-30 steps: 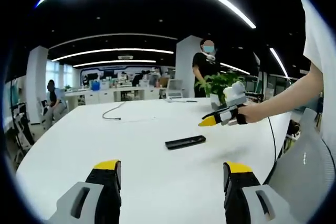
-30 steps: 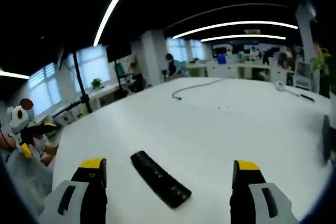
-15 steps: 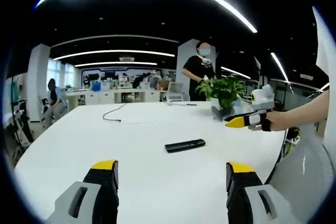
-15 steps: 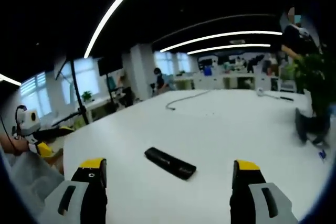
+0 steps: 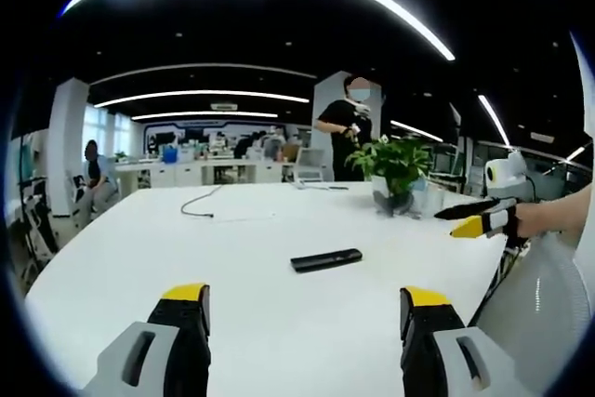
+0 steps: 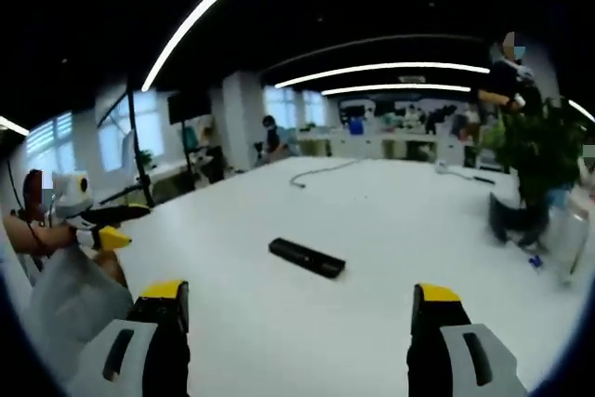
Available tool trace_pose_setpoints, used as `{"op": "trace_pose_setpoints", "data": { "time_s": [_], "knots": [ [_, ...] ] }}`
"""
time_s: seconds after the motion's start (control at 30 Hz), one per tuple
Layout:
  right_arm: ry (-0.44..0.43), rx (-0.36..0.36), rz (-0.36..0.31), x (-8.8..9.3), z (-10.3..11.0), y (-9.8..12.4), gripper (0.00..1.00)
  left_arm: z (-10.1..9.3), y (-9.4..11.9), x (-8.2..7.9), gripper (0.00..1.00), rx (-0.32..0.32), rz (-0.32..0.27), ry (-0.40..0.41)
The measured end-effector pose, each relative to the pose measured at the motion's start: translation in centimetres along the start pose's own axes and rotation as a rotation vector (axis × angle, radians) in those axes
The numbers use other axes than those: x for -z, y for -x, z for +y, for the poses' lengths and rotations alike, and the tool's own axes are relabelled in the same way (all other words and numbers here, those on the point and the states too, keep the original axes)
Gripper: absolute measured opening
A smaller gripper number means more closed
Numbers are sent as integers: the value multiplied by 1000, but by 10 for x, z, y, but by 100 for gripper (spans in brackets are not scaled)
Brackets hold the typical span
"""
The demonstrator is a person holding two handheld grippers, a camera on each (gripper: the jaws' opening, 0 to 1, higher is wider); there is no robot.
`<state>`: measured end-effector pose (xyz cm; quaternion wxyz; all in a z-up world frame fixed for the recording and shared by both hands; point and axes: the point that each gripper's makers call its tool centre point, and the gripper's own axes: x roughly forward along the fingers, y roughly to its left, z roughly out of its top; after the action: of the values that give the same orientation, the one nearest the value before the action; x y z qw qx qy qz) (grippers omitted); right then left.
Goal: Press the specified remote control buttons in sequence, fully releasing each button before pressing the next.
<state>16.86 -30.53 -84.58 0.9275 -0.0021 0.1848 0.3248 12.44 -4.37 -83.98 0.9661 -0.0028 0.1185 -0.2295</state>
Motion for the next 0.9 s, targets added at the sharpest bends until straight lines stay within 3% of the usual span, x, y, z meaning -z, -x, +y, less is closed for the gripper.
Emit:
{"op": "trace_pose_setpoints", "data": {
  "time_s": [0.1, 0.23, 0.3, 0.5, 0.9],
  "knots": [
    [-23, 11, -63, -14, -1, 10, 99, 0, 0, 0, 86, -3, 4, -14],
    [-82, 57, -87, -5, -9, 25, 99, 1, 0, -1, 86, -4, -4, 0],
    [-103, 76, -66, 4, -14, 28, 95, 1, 0, 0, 86, -2, -2, 1],
    [-57, 98, -74, 4, -21, 29, 93, 2, 0, 1, 86, -8, 3, -1],
    [-20, 96, -54, 2, -10, 27, 94, 6, 3, -6, 87, -44, -30, -20]
  ]
}}
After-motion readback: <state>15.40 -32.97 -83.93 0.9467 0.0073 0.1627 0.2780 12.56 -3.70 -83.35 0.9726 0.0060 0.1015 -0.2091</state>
